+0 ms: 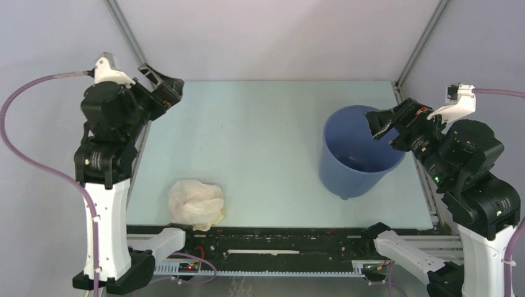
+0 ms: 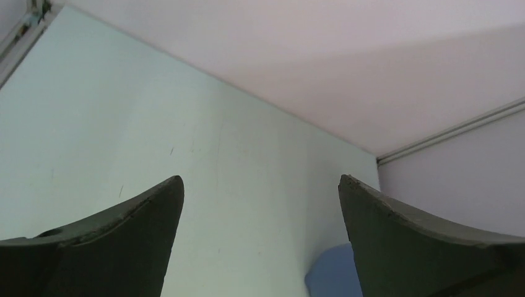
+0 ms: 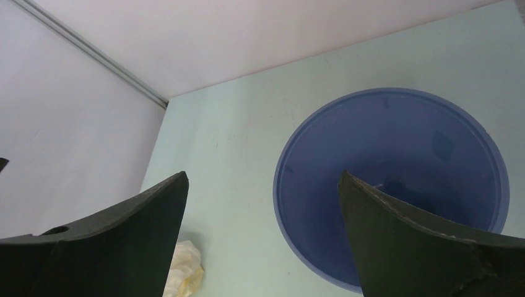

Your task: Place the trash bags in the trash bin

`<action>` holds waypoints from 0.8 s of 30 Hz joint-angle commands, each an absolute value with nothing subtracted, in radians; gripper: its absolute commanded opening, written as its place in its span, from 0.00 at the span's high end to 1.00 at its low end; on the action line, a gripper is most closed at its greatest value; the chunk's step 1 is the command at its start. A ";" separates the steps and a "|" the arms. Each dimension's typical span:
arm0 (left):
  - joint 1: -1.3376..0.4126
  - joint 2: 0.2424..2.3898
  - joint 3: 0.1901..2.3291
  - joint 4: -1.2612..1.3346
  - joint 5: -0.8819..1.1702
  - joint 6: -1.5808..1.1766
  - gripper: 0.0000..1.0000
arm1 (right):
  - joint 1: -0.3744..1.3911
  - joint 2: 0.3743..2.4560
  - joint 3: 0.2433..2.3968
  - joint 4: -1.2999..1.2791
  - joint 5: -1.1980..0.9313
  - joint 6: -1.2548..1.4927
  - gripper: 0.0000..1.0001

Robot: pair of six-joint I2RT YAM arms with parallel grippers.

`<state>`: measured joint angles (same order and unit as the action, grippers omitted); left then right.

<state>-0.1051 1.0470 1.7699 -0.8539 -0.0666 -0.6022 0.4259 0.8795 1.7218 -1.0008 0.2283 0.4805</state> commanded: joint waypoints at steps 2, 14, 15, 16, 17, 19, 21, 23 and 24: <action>-0.123 1.069 1.737 -0.956 -0.078 -0.629 0.00 | 0.404 0.902 1.735 -0.991 0.218 0.504 0.00; -0.134 1.065 1.475 -1.178 -0.343 -0.719 0.00 | 0.396 0.891 1.700 -0.985 0.173 0.510 0.00; -0.134 1.069 1.442 -1.192 -0.363 -0.732 0.00 | 0.396 0.890 1.699 -0.990 0.175 0.511 0.00; -0.134 1.071 1.408 -1.202 -0.381 -0.747 0.00 | 0.396 0.887 1.698 -0.993 0.178 0.512 0.00; -0.135 1.073 1.368 -1.208 -0.397 -0.766 0.00 | 0.395 0.886 1.696 -0.997 0.180 0.511 0.00; -0.135 1.077 1.290 -1.213 -0.411 -0.812 0.00 | 0.395 0.882 1.692 -1.002 0.183 0.509 0.00; -0.135 1.075 1.204 -1.222 -0.391 -0.877 0.00 | 0.394 0.877 1.688 -1.002 0.181 0.509 0.00; -0.140 1.060 1.110 -1.247 -0.379 -0.966 0.00 | 0.393 0.875 1.679 -1.004 0.181 0.508 0.00; -0.142 1.047 1.050 -1.245 -0.376 -1.001 0.00 | 0.392 0.874 1.678 -1.006 0.182 0.509 0.00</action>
